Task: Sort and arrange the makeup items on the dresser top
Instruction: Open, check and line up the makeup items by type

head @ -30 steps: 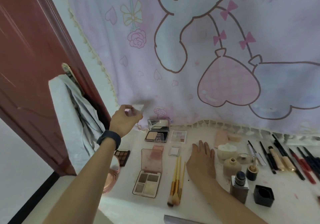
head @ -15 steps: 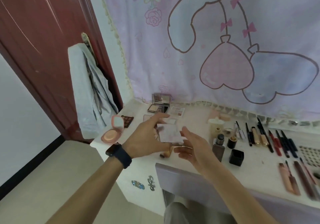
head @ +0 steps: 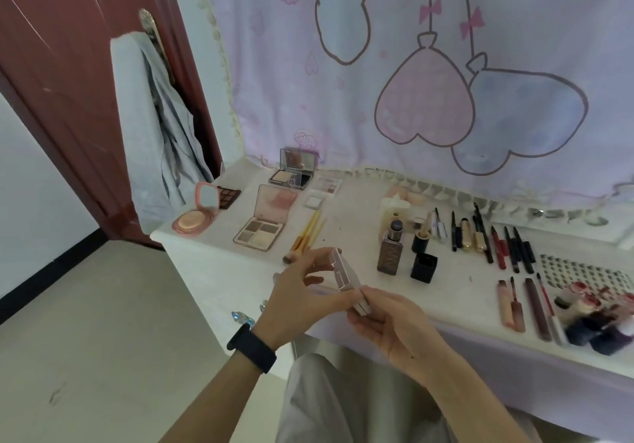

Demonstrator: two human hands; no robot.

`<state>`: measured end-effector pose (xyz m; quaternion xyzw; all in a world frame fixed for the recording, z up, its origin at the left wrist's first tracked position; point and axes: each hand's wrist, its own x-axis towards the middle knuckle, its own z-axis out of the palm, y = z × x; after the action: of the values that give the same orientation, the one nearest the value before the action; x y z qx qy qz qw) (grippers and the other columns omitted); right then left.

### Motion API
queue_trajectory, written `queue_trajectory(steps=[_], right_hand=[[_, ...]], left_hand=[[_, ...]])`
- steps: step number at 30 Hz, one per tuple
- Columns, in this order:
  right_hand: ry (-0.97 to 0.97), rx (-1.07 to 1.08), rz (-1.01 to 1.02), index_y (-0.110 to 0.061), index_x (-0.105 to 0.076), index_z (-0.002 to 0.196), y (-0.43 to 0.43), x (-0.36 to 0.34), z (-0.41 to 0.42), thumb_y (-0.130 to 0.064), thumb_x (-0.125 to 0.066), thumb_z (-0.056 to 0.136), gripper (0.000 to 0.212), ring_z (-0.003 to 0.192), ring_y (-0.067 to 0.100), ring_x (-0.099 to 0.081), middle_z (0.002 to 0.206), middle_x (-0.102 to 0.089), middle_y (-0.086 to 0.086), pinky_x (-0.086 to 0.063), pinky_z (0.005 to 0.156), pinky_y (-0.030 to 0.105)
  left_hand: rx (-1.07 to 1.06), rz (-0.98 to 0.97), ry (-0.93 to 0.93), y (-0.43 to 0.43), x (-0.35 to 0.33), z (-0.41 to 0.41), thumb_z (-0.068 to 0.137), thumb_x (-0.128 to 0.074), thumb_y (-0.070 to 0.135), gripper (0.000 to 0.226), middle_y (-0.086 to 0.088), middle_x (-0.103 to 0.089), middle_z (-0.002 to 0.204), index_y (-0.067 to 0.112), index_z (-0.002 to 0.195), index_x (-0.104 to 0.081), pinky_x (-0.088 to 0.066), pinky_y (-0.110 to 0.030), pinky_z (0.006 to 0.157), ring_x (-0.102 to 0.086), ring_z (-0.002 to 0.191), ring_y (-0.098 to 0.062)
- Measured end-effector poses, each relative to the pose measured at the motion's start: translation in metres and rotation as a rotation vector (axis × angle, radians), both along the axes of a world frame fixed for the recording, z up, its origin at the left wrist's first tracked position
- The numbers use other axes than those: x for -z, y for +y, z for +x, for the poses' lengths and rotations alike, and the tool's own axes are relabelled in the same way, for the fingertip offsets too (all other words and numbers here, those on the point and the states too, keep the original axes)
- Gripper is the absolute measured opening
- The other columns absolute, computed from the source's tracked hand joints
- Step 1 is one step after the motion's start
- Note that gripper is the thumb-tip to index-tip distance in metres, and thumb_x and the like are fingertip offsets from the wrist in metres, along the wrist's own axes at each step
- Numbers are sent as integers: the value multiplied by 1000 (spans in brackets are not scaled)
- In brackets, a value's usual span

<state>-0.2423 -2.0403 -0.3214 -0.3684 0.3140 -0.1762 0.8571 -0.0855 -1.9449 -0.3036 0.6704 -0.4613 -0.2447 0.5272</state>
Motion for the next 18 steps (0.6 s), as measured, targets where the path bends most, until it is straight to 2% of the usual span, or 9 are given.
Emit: queue_trajectory(steps=[4, 8, 12, 15, 18], right_hand=[[97, -39, -180, 0, -64, 120, -8, 7, -14, -29, -76, 77, 53, 89, 32, -75, 105, -76, 19, -62, 72, 31], [119, -100, -211, -5, -60, 123, -12, 6, -25, -41, -81, 74, 65, 97, 36, -74, 109, -75, 18, -62, 78, 36], [126, -141, -283, -11, -63, 122, -13, 2, -31, -51, -93, 59, 80, 95, 36, -74, 114, -73, 17, -60, 77, 35], [128, -151, -315, -11, -64, 123, -13, 1, -35, -44, -91, 60, 76, 84, 34, -74, 110, -74, 18, -60, 76, 36], [75, -197, -300, -11, -62, 125, -13, 2, -39, -37, -87, 65, 70, 89, 39, -74, 110, -74, 20, -61, 80, 41]], left_hand=[[54, 46, -69, -2, 7, -10, 59, -84, 54, 77, 25, -64, 120, 37, 128, -56, -50, -25, 99, -59, 114, 2], [90, 61, -144, -5, 10, -20, 61, -92, 43, 76, 24, -63, 118, 40, 128, -55, -49, -17, 94, -60, 112, 3], [146, 66, -300, -6, 5, -25, 62, -89, 51, 73, 22, -62, 116, 52, 125, -50, -47, -15, 95, -58, 114, 3], [165, 50, -375, -4, 5, -29, 62, -87, 49, 72, 24, -61, 115, 60, 120, -47, -46, -12, 94, -58, 112, 3], [164, 3, -393, -1, 6, -31, 61, -86, 48, 72, 25, -62, 115, 61, 120, -47, -46, -10, 92, -60, 111, 2]])
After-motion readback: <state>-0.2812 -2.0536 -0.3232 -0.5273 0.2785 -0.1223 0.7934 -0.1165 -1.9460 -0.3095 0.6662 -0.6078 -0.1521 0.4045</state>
